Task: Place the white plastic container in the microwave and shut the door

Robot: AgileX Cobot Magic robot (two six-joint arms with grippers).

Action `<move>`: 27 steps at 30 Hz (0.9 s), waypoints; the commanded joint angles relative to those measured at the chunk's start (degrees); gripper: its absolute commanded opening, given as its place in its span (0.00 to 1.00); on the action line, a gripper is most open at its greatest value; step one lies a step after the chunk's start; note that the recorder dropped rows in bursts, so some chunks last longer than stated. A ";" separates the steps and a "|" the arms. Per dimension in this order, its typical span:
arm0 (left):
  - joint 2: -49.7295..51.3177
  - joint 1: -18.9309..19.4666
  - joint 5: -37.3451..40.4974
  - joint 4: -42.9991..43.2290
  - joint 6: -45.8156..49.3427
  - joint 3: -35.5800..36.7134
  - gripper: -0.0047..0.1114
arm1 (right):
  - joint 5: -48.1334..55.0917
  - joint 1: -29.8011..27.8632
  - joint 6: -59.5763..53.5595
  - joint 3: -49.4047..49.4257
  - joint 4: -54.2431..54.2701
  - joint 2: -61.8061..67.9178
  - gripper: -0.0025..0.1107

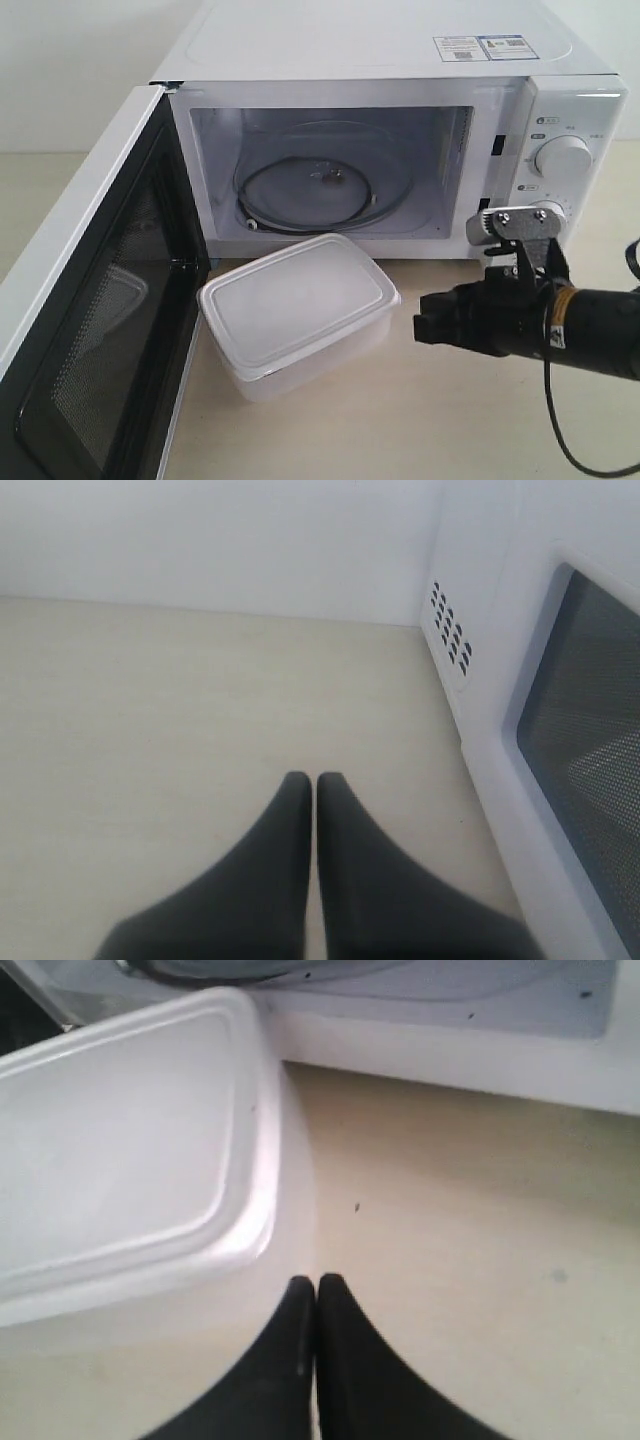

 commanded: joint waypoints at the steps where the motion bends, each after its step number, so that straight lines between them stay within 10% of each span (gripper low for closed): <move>1: -0.17 -0.44 -0.22 0.08 0.18 0.20 0.08 | -17.41 0.07 -0.43 8.05 2.84 -0.32 0.02; 4: -0.17 -0.44 -0.22 0.08 0.18 0.20 0.08 | -30.94 0.07 -4.70 14.40 8.15 -0.32 0.02; 18: -0.17 -0.44 -0.22 0.08 0.18 0.20 0.08 | -30.94 0.56 14.98 16.31 0.15 -0.21 0.02; 27: -0.17 -0.44 -0.22 0.08 0.18 0.20 0.08 | -30.94 20.79 9.63 16.04 28.79 -0.21 0.02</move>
